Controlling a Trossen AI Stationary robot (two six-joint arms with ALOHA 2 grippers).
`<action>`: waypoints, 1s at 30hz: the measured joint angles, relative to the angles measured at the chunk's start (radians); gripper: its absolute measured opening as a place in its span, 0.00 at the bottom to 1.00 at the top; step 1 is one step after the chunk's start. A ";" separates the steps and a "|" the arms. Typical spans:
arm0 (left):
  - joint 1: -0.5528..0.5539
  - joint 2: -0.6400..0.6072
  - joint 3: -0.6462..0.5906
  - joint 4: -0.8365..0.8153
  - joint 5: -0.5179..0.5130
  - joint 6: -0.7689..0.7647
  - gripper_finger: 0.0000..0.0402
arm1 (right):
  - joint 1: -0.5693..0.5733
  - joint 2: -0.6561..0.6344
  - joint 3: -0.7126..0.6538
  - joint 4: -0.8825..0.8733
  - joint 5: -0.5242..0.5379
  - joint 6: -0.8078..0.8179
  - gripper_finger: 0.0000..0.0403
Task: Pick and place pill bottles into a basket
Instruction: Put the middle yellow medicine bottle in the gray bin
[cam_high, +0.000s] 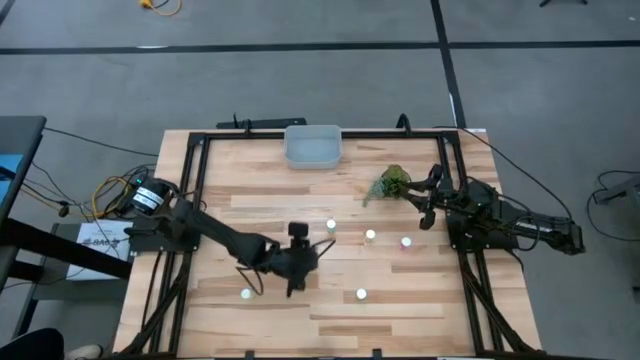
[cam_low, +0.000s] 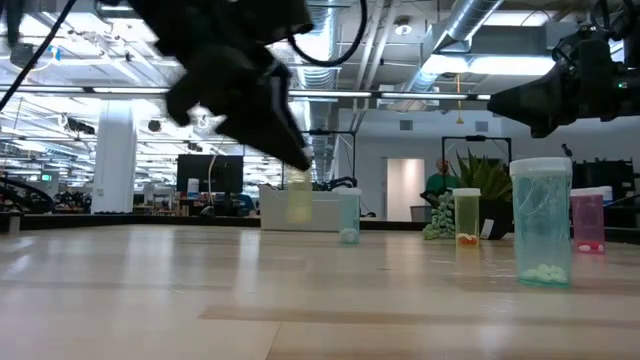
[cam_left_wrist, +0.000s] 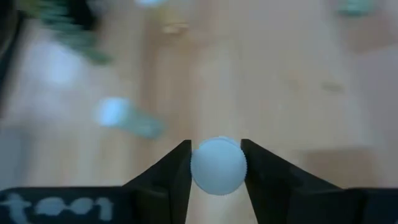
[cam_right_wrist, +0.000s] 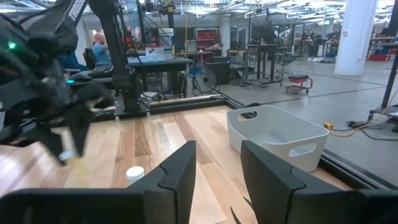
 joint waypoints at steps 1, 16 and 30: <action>0.013 0.000 0.017 -0.019 -0.036 0.015 0.28 | 0.000 0.000 0.000 0.000 0.000 0.000 0.30; 0.349 -0.022 0.158 -0.016 -0.269 0.334 0.29 | 0.000 0.000 0.000 0.000 0.000 0.000 0.30; 0.808 -0.025 0.158 0.080 0.097 0.219 0.28 | 0.000 0.000 0.000 0.000 -0.001 0.000 0.30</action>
